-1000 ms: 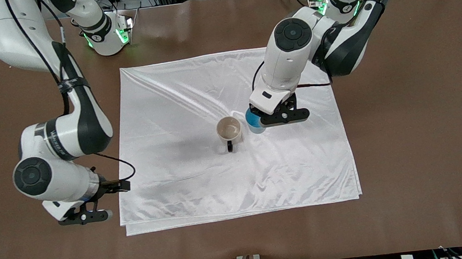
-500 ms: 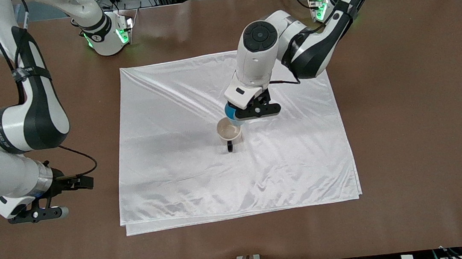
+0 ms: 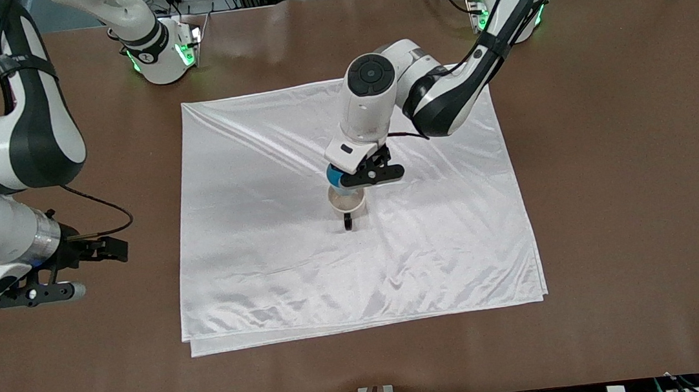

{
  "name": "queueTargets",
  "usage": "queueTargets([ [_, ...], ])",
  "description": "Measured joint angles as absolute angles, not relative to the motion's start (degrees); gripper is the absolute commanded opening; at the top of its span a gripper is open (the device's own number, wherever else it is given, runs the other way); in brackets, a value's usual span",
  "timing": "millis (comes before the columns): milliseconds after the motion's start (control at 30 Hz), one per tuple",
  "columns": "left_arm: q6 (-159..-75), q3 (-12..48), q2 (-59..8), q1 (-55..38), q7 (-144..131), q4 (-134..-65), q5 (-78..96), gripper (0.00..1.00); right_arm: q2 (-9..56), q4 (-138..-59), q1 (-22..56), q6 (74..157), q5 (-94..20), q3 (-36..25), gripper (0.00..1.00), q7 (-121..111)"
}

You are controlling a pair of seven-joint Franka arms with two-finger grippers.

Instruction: Place blue cup into white mug on cloth

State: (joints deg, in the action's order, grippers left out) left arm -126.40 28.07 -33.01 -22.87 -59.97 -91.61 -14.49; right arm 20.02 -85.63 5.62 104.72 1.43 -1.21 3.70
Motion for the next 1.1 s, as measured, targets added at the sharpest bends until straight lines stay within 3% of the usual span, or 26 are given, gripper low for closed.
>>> queueTargets([
  [567, -127.65, 27.12, -34.53, -23.0, -60.05, -91.6, -14.55, 0.0, 6.23, -95.33, 5.61, 104.4, 1.43, -1.17, 1.0, 3.8],
  [1100, -129.48, 25.14, -37.01, -24.36, -60.05, -91.6, -14.77, 0.0, -2.1, -94.33, 2.65, 94.49, 1.39, -1.14, 1.0, 3.98],
])
